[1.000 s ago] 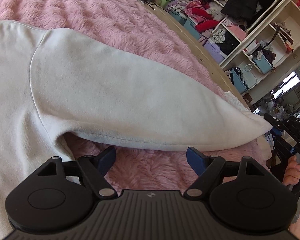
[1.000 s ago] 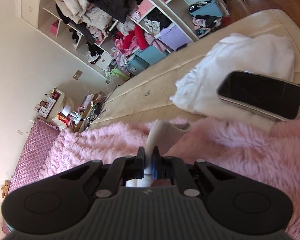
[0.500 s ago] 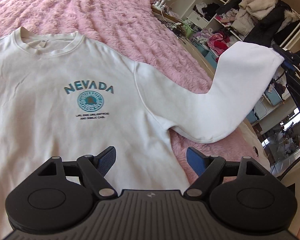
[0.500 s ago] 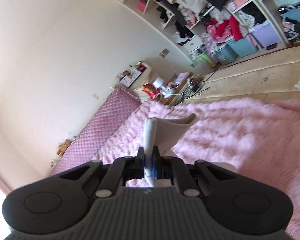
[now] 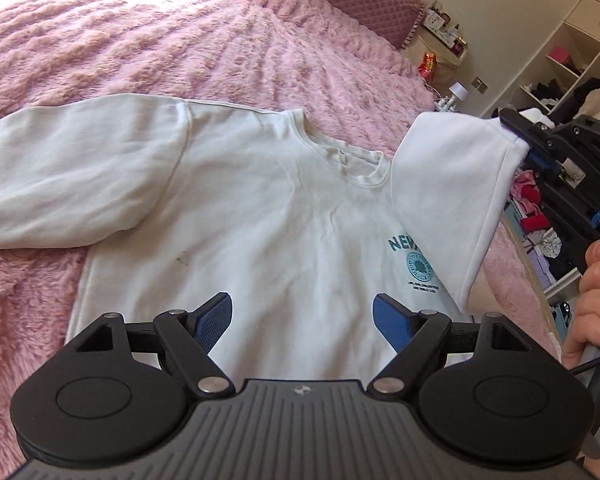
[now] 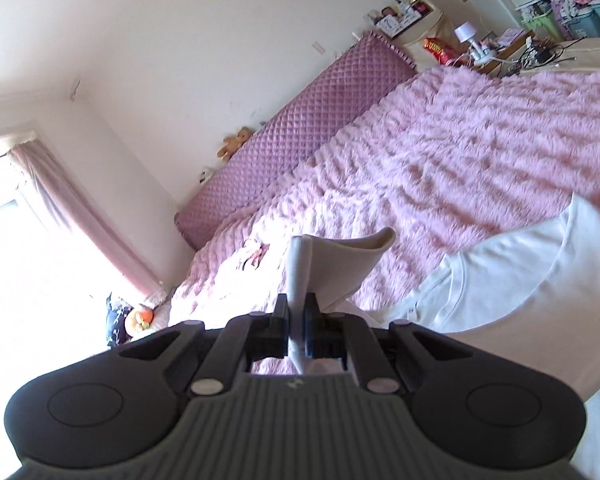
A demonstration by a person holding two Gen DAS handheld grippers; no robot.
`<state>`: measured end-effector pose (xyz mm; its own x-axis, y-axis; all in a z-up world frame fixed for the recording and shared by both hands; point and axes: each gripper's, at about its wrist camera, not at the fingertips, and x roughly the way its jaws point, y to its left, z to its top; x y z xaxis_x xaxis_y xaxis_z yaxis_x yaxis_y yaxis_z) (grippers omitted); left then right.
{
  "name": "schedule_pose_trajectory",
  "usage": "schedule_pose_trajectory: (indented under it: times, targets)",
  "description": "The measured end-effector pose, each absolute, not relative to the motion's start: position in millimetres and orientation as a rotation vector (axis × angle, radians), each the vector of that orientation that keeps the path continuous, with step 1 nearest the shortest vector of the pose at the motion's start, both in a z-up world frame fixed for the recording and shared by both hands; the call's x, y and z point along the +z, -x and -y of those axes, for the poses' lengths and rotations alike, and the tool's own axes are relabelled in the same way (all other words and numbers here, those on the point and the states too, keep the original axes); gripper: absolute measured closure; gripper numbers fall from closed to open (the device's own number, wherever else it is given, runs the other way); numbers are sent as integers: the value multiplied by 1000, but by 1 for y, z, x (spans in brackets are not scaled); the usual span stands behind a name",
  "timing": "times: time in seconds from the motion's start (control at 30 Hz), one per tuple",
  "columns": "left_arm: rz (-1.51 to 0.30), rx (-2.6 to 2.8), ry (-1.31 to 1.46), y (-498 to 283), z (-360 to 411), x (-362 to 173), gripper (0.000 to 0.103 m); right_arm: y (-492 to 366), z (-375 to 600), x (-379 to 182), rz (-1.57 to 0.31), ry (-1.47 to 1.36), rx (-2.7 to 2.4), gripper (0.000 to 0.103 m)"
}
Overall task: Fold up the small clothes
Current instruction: 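Lift the held sleeve across the sweatshirt body, open right gripper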
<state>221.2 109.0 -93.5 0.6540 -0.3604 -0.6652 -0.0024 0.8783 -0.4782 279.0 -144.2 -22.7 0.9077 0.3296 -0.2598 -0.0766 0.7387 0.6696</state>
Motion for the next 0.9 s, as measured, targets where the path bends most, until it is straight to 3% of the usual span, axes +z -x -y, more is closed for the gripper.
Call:
schedule_pose_trajectory:
  times: [0.33, 0.43, 0.47, 0.5, 0.9]
  targets:
    - [-806, -90, 627, -206, -187, -115, 9, -290, 46, -145, -627, -561, 272, 100]
    - [-803, -104, 636, -210, -188, -119, 9, -295, 37, -166, -656, -546, 294, 82]
    - [-801, -113, 636, -211, -186, -120, 9, -296, 37, -169, -668, -551, 307, 69]
    - [-799, -129, 636, -215, -184, -121, 9, -298, 37, -169, -682, -557, 330, 63]
    - [-840, -176, 505, -257, -139, -157, 9, -229, 148, -107, -629, -455, 268, 56]
